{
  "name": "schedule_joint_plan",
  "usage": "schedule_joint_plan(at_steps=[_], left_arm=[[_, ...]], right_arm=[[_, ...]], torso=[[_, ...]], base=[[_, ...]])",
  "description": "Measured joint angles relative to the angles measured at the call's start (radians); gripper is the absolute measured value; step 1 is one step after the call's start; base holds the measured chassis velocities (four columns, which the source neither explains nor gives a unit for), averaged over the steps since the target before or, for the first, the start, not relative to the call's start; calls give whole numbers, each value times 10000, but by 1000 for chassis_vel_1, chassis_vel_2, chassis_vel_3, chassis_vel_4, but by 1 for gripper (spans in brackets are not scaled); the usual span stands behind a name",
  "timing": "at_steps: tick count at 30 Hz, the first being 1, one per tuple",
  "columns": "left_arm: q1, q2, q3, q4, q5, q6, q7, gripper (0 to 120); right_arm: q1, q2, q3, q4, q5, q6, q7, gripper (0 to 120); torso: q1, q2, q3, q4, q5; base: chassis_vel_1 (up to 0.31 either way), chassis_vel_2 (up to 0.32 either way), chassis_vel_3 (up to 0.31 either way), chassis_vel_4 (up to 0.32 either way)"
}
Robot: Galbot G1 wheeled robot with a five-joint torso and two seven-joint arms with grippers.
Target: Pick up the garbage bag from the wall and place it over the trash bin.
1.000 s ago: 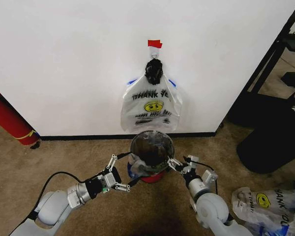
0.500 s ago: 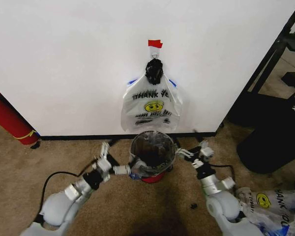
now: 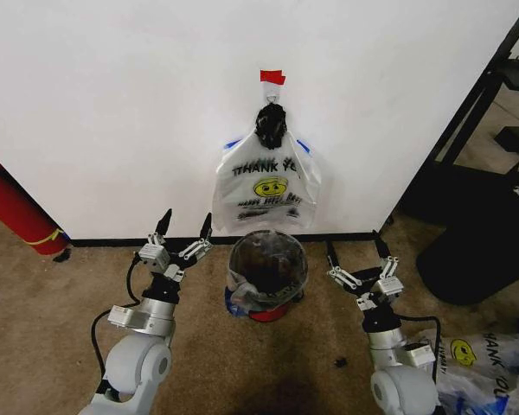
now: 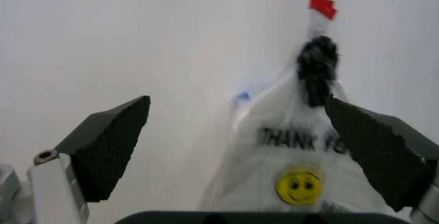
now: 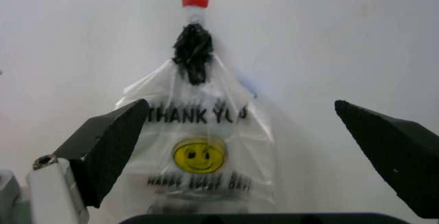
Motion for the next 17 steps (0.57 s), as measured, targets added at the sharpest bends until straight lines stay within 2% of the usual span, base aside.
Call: schedule_joint_plan(at_steps=[2,6,13,17], left_arm=[[-56,-56,81,-201,18,265,-458,100],[1,-15,87,-334,104,372,-629,100],[340,229,-136,-534,-101,220,-474,100],[469,349,-448,-627,-153,99,-33,100]], right_arm=[[-172,78,-5,108,-109,-178,-64,100],[-206,74,-31,115,-372,-191,-57,100],[-312,32,-265,89,-731,-208,348,100],[-243,158,-406,-34,-944,-164,353,100]], torso=[[0,0,0,-1,0],[0,0,0,1,2],[0,0,0,2,1],[0,0,0,2,1]], base=[[0,0,0,0],[0,0,0,0],[0,0,0,0],[0,0,0,0]])
